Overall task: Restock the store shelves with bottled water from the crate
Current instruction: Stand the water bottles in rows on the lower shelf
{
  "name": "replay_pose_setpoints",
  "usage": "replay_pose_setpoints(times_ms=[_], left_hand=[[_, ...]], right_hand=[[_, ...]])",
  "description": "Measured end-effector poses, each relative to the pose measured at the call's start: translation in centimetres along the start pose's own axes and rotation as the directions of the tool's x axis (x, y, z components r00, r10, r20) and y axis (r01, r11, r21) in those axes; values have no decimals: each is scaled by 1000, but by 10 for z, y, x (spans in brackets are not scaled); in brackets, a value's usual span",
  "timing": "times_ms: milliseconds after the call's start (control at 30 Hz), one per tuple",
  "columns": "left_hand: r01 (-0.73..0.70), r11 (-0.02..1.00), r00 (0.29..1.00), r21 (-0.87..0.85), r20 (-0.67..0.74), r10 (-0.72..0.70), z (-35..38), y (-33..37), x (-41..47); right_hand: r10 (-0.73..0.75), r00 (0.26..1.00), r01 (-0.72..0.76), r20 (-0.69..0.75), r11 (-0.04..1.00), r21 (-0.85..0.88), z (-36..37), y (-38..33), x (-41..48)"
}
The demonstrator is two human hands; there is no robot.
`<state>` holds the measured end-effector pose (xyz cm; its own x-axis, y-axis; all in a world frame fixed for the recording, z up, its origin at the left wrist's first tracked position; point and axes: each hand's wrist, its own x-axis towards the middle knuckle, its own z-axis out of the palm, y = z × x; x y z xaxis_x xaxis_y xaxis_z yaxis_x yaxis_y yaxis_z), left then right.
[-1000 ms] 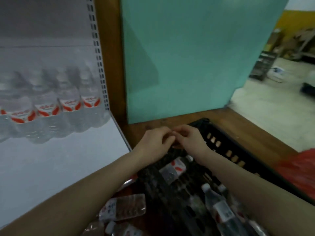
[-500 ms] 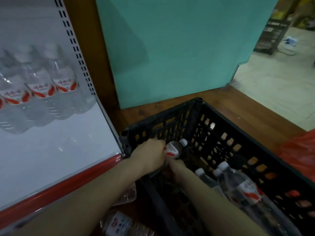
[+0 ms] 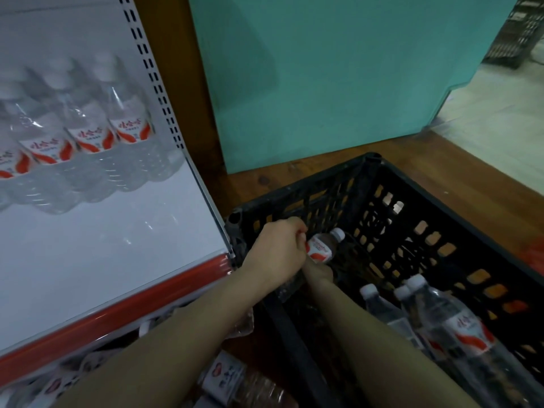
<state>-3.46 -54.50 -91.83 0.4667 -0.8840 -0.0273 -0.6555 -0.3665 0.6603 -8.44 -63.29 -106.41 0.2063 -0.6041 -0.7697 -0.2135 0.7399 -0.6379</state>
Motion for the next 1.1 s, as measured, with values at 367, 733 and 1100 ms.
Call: replay_pose_setpoints(times_ms=[367,733,1100], left_hand=[[38,998,999,-54,37,-36,-11,8,-5],[162,628,974,-761,226,23,-72,42,-34],[-105,849,984,-518,-177,14,-140,4,-84]], right_hand=[[-399,908,416,132,895,-162,-62,-23,-84],[-623,628,607,466,767,208,-55,-100,-183],[-424,487,696,763,716,-47,18,-98,-240]])
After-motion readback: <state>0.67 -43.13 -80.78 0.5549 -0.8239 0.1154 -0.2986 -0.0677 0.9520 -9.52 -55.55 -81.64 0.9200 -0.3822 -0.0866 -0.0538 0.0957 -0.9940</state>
